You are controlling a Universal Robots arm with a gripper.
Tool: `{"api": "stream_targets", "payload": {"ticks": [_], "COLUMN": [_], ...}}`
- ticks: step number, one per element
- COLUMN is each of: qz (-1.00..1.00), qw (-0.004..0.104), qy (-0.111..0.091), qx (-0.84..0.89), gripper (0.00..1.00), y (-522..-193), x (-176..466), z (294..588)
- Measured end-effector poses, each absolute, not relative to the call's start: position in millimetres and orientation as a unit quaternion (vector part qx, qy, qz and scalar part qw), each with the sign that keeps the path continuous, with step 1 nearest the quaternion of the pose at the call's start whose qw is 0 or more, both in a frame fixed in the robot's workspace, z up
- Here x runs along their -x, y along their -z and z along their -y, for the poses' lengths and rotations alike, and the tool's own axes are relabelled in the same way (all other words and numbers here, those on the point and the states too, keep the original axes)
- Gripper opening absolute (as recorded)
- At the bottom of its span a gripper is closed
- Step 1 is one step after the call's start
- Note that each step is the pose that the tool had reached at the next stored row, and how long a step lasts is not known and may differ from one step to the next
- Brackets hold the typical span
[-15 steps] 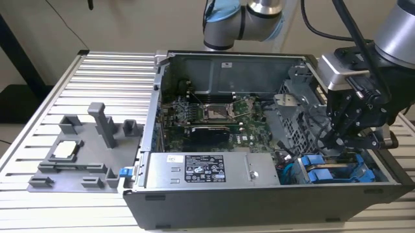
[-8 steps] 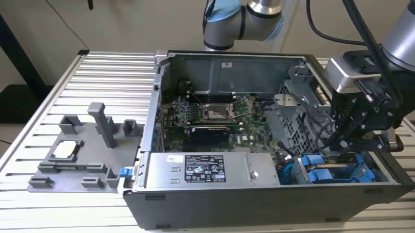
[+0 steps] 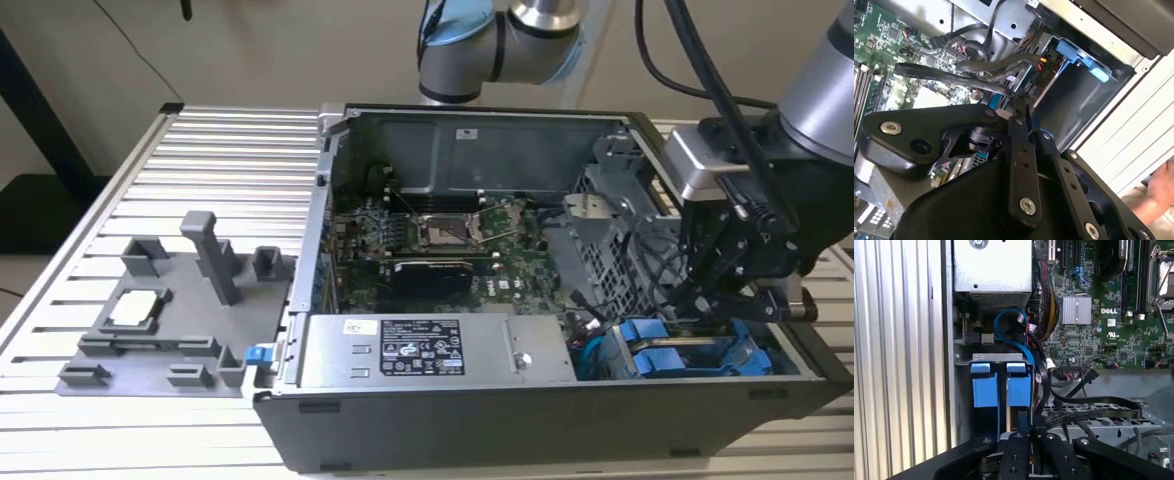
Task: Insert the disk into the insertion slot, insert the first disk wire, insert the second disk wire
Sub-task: 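Insert the second disk wire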
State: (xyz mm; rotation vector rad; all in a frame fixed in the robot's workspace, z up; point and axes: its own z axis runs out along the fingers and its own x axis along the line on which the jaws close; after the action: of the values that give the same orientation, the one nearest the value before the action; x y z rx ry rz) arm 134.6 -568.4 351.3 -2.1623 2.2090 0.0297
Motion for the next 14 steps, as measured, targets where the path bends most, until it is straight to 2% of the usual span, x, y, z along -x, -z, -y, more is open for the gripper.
{"api": "stream_targets", "payload": {"ticks": [14], "qz": [-0.713], "qw": [0.029], "qy": [-0.006], "qx": [0.7], "gripper": [0.16], "y": [-345.9], "x": [-135.7], "z": [569.4]}}
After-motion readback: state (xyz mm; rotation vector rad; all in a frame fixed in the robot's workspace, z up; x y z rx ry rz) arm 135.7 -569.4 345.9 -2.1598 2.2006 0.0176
